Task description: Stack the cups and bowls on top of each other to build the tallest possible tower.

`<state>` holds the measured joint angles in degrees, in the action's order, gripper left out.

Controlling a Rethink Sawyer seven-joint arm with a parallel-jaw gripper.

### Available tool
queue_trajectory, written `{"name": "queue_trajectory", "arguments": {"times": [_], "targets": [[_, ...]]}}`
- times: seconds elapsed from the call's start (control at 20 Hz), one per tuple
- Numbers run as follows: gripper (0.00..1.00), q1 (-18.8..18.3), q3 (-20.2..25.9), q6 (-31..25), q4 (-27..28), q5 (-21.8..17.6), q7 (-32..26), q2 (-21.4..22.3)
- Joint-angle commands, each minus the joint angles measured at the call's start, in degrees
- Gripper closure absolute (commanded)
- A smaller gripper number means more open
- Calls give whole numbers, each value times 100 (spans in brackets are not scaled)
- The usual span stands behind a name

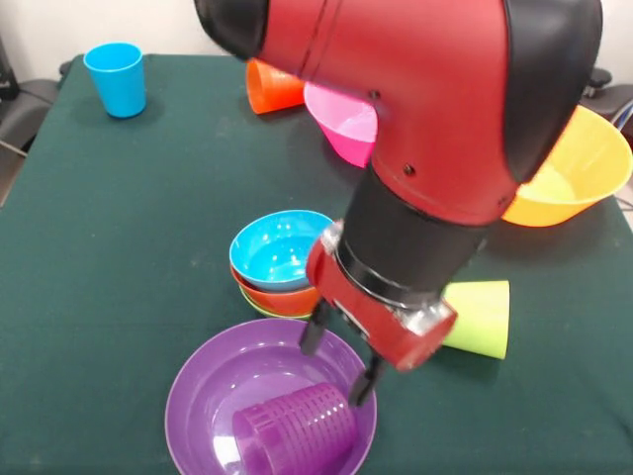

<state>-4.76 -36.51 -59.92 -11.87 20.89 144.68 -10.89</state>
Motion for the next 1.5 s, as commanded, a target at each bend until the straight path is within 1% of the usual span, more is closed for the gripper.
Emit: {"name": "queue_trajectory", "arguments": {"times": [0.05,0.25,0.3,0.6,0.7,0.75,0.85,0.9,1.0,1.05,1.15,1.3,1.5], "targets": [[0,-71,-554,426,1063,715,-33,-701],[0,-117,-1260,556,1162,1295,340,-981],[0,-122,-1367,588,1161,1396,393,-1018],[0,-190,-1984,623,1090,2115,267,-1099],[0,-195,-2110,567,1039,2281,244,-1082],[0,-179,-2113,448,979,2315,206,-1020],[0,-75,-1893,48,714,2254,59,-764],[0,38,-1635,-161,458,2106,-12,-560],[0,316,-1100,-542,-280,1807,-196,-39],[0,465,-891,-588,-726,1626,-326,246],[0,754,-548,-566,-1706,1400,-477,792],[0,1080,-327,-474,-2853,1218,-608,1416],[0,1350,-174,-533,-3867,1170,-594,1958]]}}
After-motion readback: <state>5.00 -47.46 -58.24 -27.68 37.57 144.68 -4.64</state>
